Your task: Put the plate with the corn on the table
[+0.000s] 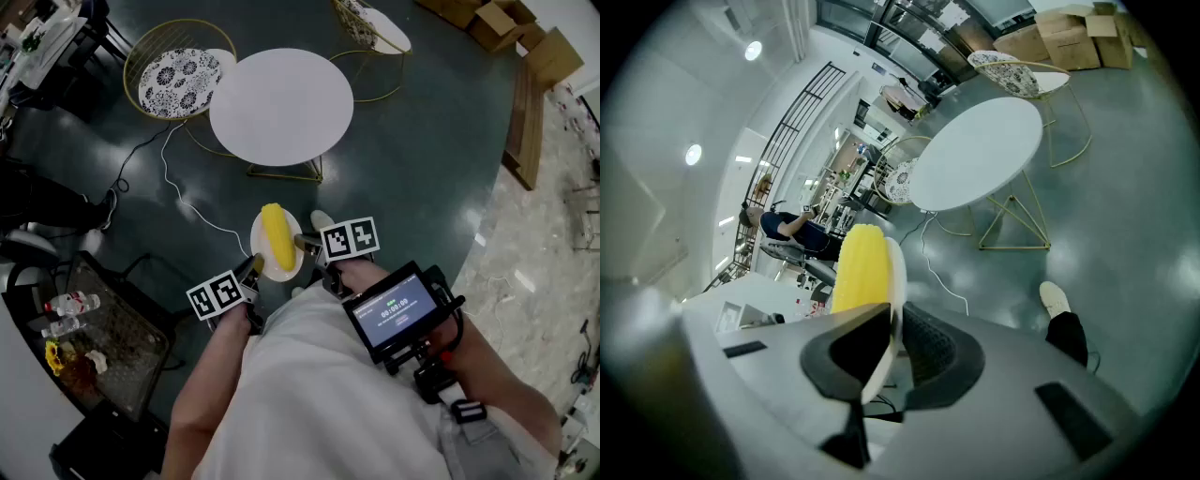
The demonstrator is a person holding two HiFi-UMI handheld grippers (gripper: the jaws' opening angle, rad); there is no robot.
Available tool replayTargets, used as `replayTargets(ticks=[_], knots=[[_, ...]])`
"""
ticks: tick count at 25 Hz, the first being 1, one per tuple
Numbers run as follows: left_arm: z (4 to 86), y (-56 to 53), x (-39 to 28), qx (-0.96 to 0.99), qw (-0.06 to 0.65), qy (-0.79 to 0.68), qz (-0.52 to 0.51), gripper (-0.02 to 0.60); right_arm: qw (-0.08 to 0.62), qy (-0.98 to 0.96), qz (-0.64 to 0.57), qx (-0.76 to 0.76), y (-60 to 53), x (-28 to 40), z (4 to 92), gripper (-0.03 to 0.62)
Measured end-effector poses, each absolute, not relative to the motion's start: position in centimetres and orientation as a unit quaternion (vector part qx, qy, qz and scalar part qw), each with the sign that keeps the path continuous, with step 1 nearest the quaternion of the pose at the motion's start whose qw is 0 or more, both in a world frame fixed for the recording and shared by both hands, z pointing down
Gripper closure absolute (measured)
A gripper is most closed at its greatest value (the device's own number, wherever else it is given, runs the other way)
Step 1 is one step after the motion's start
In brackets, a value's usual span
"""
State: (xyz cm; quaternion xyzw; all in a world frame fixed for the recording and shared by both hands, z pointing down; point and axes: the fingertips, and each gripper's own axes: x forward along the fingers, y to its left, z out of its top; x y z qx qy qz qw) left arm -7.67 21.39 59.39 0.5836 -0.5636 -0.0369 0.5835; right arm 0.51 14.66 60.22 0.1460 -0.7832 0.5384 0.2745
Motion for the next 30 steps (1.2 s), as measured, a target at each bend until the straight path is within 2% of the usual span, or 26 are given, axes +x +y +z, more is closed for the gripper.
replayTargets(ticks=[12,22,30], knots=[[56.3,32.5,-3.7,0.607,0.59,-0.53,-0.048,0.54,0.252,-0.77,0.557,0.182,26.4,5.1,56.8,0.546],[55.0,34.2,-4.4,0.623,0.572,-0.533,-0.038,0.54,0.235,-0.779,0.555,0.174,28.3,4.5,55.7,0.546],[54.2,34.7,-1.7,0.625,0.57,-0.532,-0.038,0.54,0.241,-0.785,0.548,0.16,28.6,7.0,54.6,0.546]])
